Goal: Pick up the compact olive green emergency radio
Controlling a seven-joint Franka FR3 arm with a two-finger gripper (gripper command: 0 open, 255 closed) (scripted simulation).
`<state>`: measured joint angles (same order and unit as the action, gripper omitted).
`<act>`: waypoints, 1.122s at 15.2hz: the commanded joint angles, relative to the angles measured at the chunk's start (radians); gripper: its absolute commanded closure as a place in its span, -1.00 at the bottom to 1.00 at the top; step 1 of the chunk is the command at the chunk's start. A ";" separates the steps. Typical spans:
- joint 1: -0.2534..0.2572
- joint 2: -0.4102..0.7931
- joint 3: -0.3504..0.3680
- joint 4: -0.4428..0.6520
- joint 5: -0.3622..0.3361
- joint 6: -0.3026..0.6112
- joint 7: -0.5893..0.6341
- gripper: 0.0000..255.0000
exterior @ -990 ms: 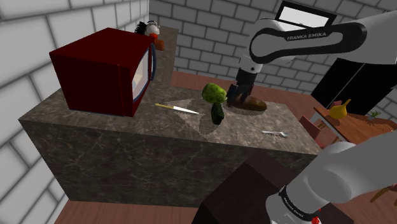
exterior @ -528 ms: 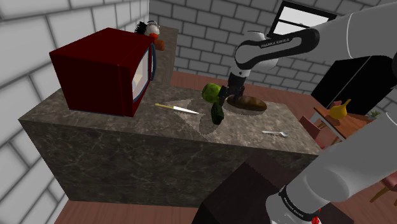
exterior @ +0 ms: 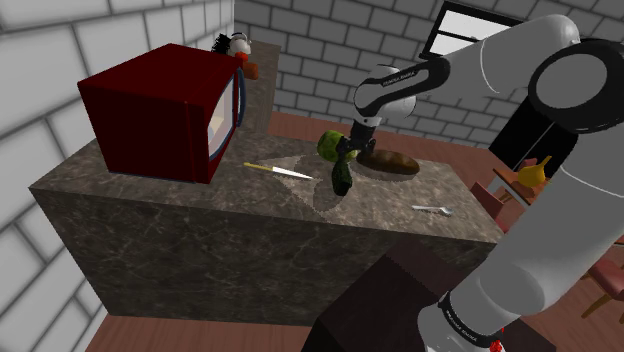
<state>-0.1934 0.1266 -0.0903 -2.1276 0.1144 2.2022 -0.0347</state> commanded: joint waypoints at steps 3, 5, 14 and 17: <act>-0.023 0.131 -0.018 0.099 0.022 0.041 0.012 -1.00; -0.037 0.199 -0.026 0.158 0.035 0.055 0.016 -1.00; -0.097 0.449 -0.044 0.386 0.084 0.090 0.033 -1.00; -0.100 0.476 -0.040 0.384 0.090 0.117 0.027 -1.00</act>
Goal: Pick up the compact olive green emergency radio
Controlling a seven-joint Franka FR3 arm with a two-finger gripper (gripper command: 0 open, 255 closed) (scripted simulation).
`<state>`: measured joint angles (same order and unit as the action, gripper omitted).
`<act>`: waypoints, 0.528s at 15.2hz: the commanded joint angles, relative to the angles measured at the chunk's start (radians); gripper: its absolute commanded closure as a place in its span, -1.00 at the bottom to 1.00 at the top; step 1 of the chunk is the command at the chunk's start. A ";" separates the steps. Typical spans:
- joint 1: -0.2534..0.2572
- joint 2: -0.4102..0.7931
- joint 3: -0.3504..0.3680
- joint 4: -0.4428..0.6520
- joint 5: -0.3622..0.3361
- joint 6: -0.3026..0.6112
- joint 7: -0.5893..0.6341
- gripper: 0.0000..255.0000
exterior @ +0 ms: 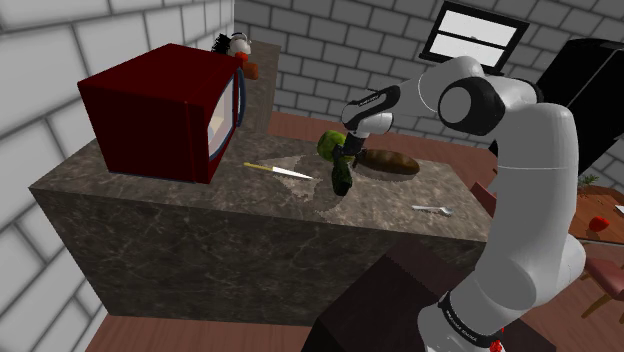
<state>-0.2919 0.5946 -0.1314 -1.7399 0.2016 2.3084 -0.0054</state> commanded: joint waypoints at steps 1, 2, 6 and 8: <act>-0.002 0.017 0.003 -0.003 0.004 0.020 -0.004 -1.00; -0.003 0.026 0.004 -0.003 0.006 0.029 -0.006 -1.00; -0.004 0.032 0.005 -0.003 0.008 0.034 -0.008 1.00; -0.004 0.031 0.005 -0.003 0.008 0.034 -0.008 1.00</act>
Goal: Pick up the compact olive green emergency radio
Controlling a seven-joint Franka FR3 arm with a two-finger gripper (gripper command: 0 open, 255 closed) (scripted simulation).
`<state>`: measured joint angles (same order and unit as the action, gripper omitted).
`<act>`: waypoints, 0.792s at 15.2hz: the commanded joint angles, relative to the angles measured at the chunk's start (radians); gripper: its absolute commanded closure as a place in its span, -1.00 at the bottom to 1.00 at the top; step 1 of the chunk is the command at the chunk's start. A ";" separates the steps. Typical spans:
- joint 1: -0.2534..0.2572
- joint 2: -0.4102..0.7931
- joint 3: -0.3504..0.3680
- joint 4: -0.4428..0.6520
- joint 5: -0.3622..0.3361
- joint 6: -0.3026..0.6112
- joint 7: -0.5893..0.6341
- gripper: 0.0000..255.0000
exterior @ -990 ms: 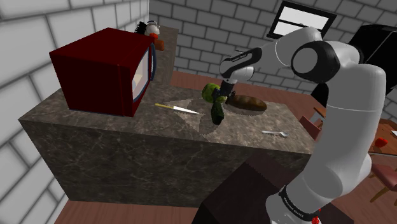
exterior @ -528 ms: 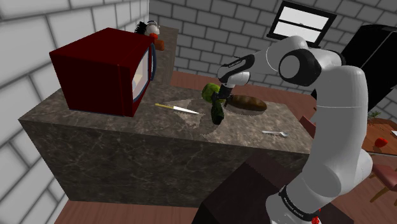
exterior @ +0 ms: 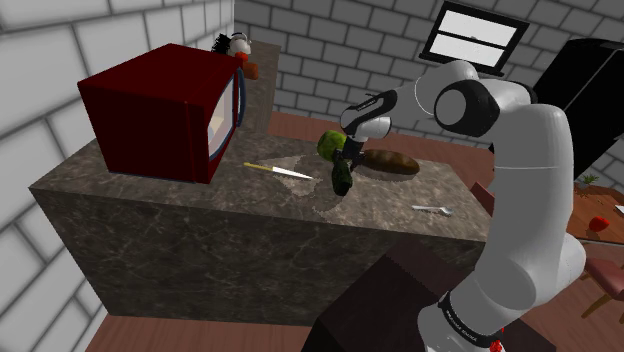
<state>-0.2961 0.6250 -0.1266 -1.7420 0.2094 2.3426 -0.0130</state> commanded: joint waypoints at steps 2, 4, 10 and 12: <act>0.000 0.000 0.000 -0.001 0.000 0.000 0.000 1.00; 0.000 0.000 0.000 -0.001 0.000 0.000 0.000 1.00; 0.004 -0.035 -0.005 -0.001 -0.008 -0.036 0.008 1.00; 0.006 -0.053 -0.008 0.001 -0.012 -0.054 0.012 1.00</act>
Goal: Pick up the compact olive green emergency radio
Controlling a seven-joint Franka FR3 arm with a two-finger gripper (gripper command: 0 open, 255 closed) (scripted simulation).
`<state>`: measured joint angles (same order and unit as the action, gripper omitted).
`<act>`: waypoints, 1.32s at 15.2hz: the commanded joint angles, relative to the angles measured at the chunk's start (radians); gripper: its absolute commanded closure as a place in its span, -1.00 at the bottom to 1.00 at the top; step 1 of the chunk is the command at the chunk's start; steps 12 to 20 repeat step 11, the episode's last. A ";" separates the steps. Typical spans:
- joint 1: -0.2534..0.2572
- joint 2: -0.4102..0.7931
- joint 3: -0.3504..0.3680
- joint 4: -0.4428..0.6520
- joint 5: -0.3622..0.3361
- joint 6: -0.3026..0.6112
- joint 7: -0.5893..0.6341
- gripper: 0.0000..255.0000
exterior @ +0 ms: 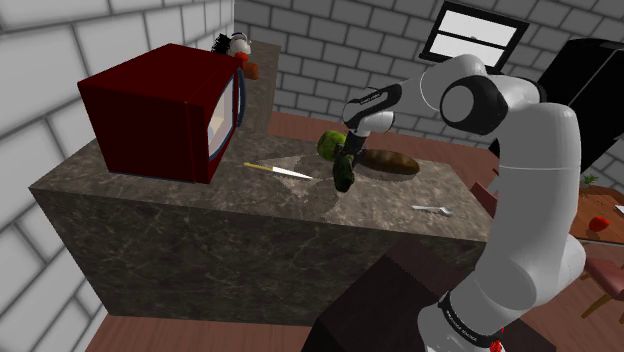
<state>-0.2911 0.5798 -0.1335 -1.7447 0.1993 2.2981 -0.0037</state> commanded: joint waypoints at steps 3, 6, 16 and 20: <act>0.003 -0.032 -0.005 0.007 -0.008 -0.038 0.008 1.00; 0.005 -0.056 -0.008 0.013 -0.014 -0.068 0.013 1.00; 0.007 -0.080 -0.012 0.022 -0.020 -0.099 0.019 1.00; 0.007 -0.080 -0.012 0.022 -0.020 -0.099 0.019 1.00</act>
